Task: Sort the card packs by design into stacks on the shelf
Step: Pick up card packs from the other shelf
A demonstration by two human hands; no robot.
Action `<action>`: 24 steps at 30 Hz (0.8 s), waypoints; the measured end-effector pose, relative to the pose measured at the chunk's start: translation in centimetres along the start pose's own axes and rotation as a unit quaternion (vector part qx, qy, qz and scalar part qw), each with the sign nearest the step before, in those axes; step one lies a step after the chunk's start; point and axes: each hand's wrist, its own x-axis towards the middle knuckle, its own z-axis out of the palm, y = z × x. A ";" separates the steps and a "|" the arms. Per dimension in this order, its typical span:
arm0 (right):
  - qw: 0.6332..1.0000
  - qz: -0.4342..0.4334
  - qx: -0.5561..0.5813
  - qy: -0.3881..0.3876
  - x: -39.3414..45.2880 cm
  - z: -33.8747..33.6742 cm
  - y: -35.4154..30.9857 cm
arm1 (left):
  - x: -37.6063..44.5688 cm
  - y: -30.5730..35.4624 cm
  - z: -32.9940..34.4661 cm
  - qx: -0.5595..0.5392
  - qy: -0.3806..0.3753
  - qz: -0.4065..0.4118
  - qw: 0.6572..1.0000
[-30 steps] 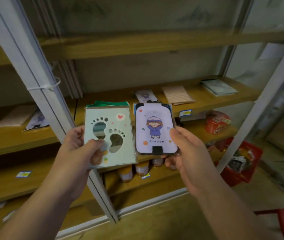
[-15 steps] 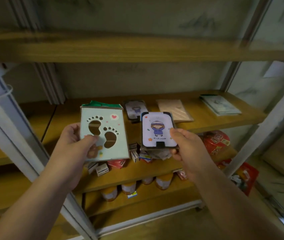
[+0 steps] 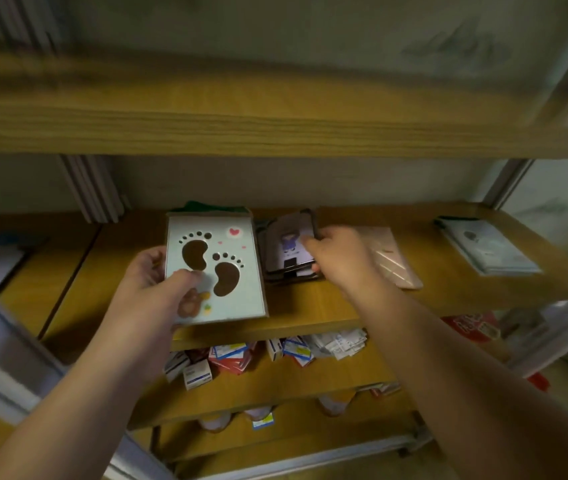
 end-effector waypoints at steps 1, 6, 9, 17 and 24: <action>0.999 -0.011 -0.039 -0.004 0.4 -0.1 0.1 | 0.0 -0.1 0.2 0.002 0.004 0.006 1.000; 0.989 -0.045 -0.138 -0.029 0.3 -2.0 1.7 | -0.4 -0.4 2.4 -0.003 0.015 0.010 1.000; 0.989 -0.073 -0.129 -0.006 -0.7 -4.7 3.4 | -1.1 -1.0 4.3 -0.001 0.023 0.013 1.000; 0.967 -0.165 -0.191 0.028 -4.3 -15.1 9.8 | -3.0 -3.5 13.8 -0.008 0.011 -0.016 1.000; 0.946 -0.162 -0.279 0.041 -5.4 -25.9 15.7 | -4.3 -6.5 25.5 -0.012 -0.021 -0.022 0.999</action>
